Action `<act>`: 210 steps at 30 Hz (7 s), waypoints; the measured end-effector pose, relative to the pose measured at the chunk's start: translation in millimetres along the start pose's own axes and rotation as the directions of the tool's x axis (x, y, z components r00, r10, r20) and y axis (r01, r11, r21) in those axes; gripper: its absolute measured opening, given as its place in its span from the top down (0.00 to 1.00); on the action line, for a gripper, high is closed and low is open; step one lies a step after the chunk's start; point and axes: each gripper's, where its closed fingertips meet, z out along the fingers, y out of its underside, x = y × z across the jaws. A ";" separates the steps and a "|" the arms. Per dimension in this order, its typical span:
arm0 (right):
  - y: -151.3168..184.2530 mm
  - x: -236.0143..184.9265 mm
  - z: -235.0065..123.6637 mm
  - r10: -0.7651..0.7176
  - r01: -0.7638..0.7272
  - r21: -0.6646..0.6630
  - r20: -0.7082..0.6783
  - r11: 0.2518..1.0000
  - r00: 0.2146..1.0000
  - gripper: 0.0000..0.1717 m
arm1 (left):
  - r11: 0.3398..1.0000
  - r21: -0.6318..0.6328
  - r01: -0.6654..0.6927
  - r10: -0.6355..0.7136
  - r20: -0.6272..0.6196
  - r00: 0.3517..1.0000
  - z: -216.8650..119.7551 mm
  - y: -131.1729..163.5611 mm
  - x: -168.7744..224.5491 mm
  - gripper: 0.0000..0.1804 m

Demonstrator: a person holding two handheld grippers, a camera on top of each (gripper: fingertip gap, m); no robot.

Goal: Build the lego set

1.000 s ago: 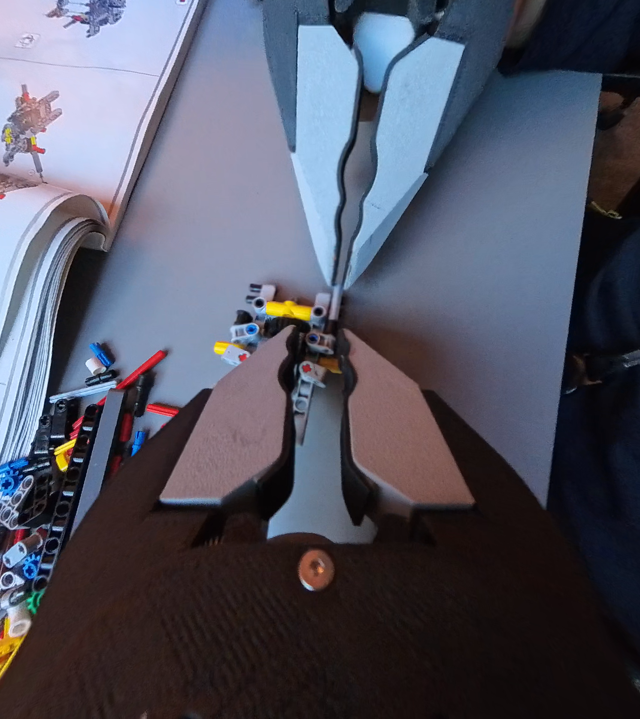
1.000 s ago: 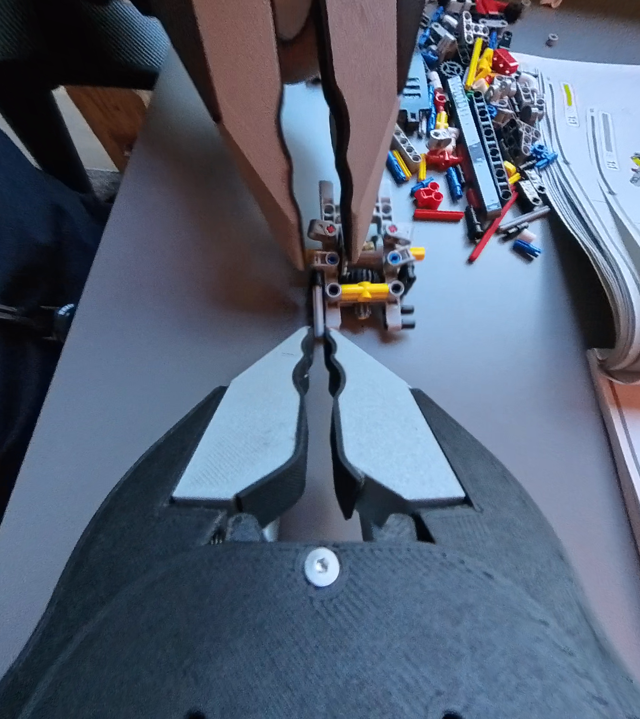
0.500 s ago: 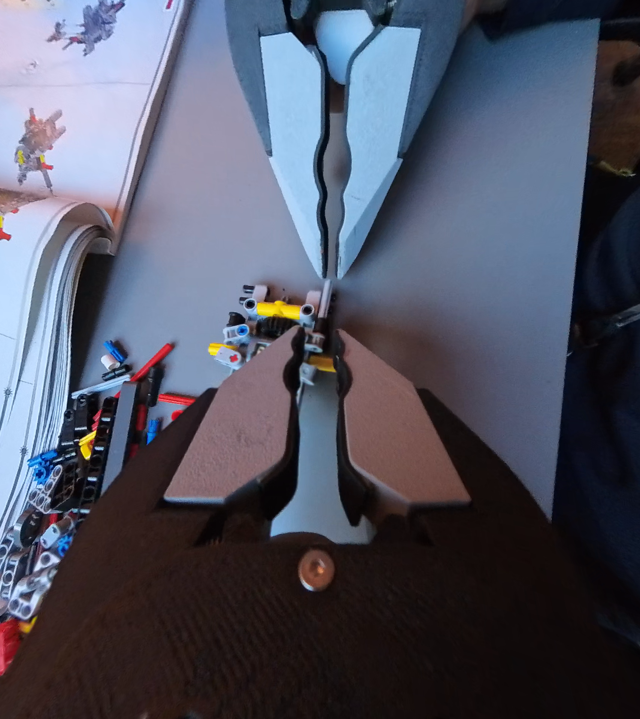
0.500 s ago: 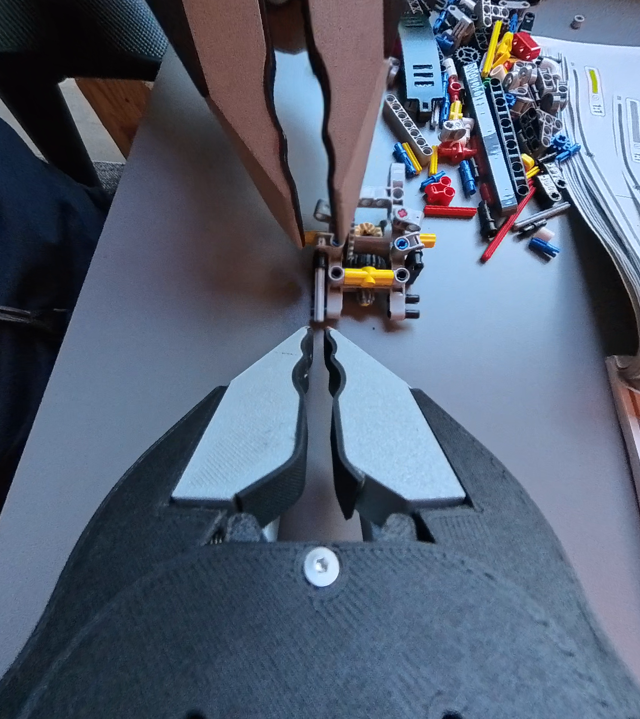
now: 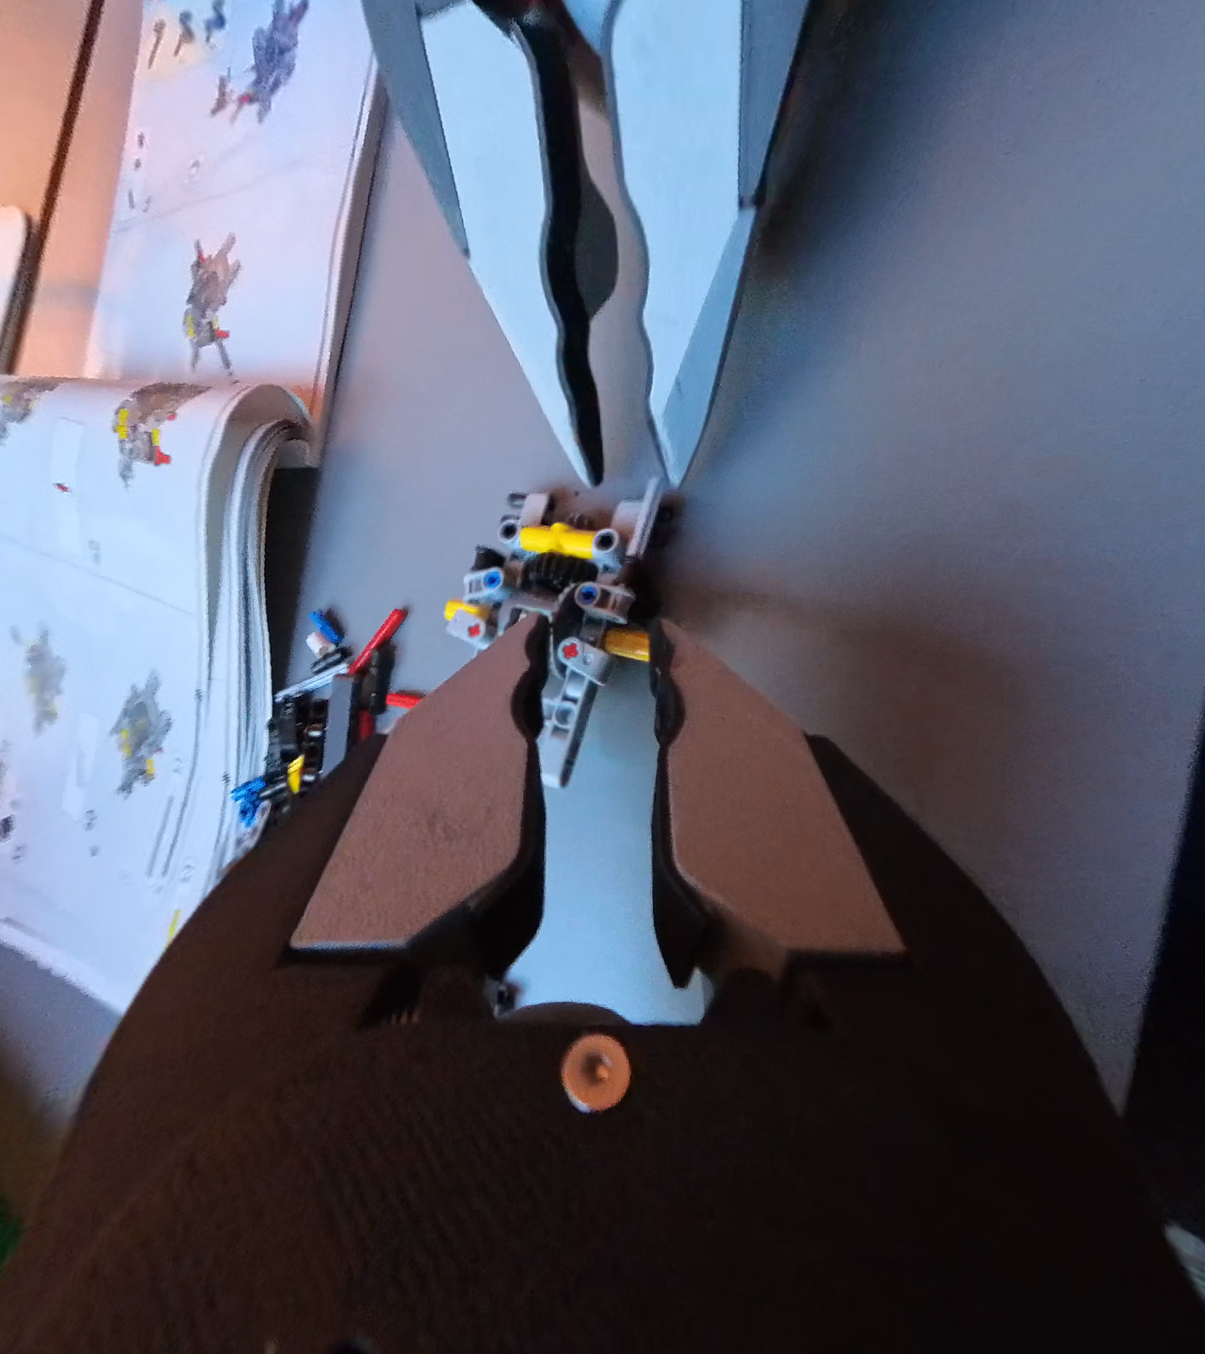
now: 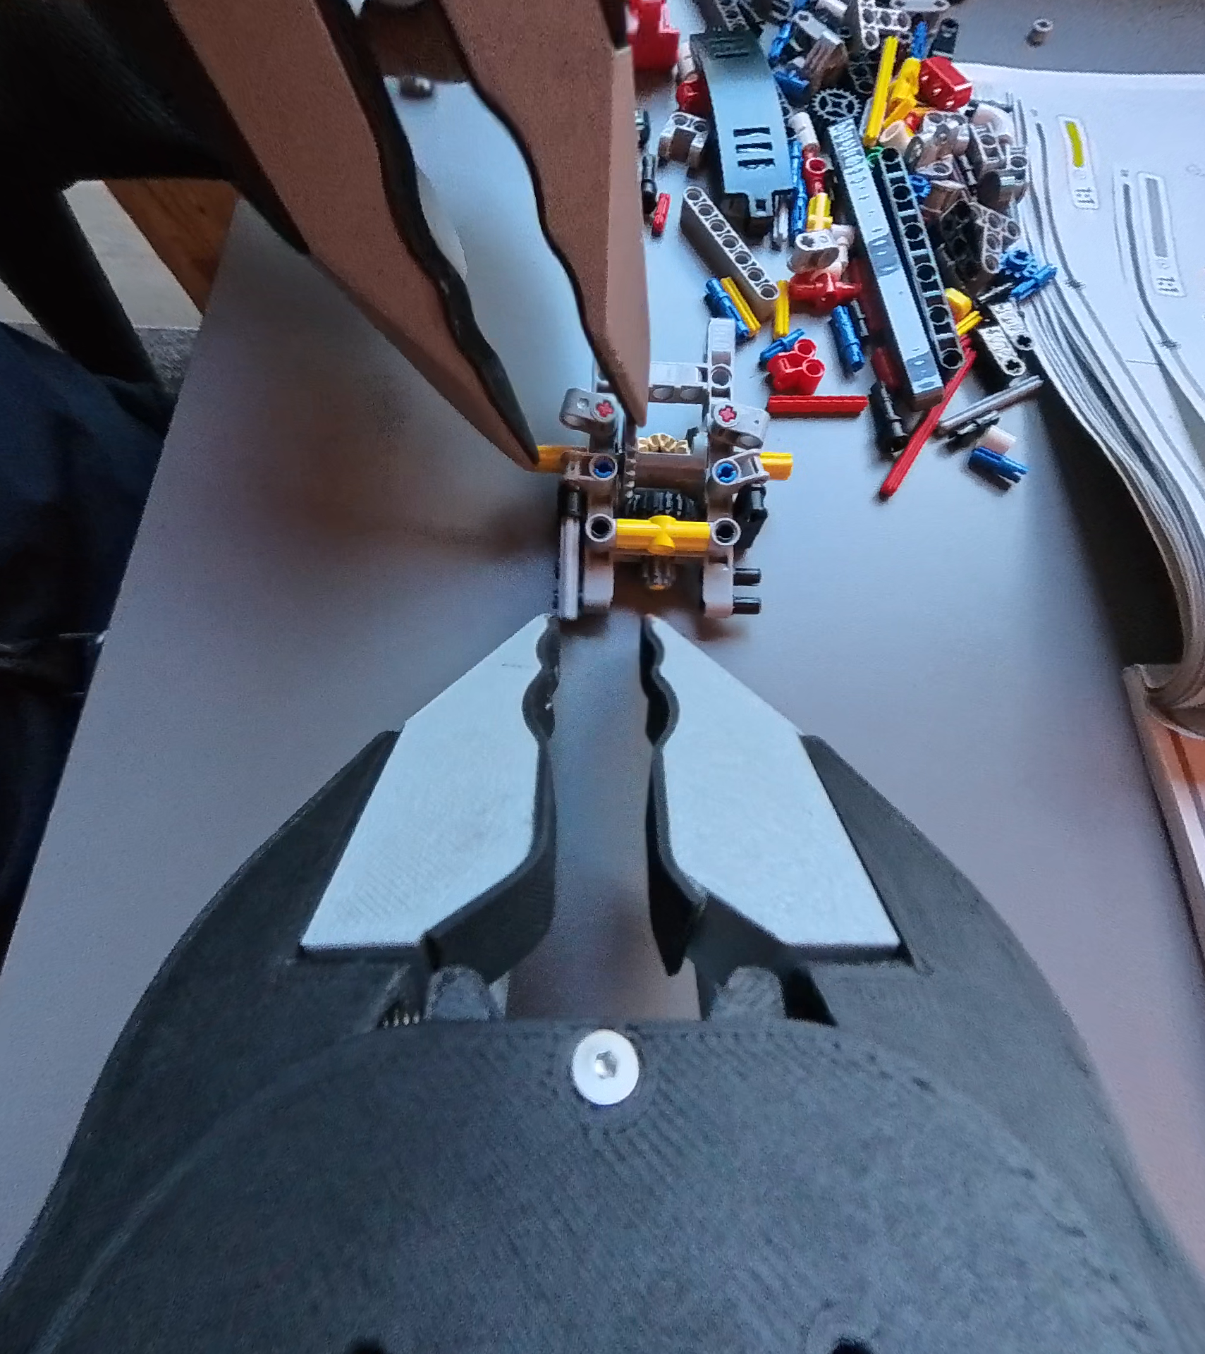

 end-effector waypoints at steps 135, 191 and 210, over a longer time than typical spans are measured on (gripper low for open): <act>-9.0 2.3 -39.3 0.059 -0.064 0.134 0.044 0.989 0.997 0.94 | 0.677 -0.111 0.728 -0.642 -0.571 0.511 -20.9 -13.0 -12.7 0.97; -3.8 17.8 -55.4 0.460 -0.546 0.149 0.386 0.824 0.800 1.00 | 0.961 0.158 0.227 -0.096 -0.581 0.809 13.4 -53.0 -22.7 0.87; -27.2 -8.2 -65.7 -0.050 -0.015 0.315 0.198 0.949 0.979 0.80 | 0.919 0.308 0.246 0.124 -0.819 0.560 -1.3 -52.4 -4.9 0.88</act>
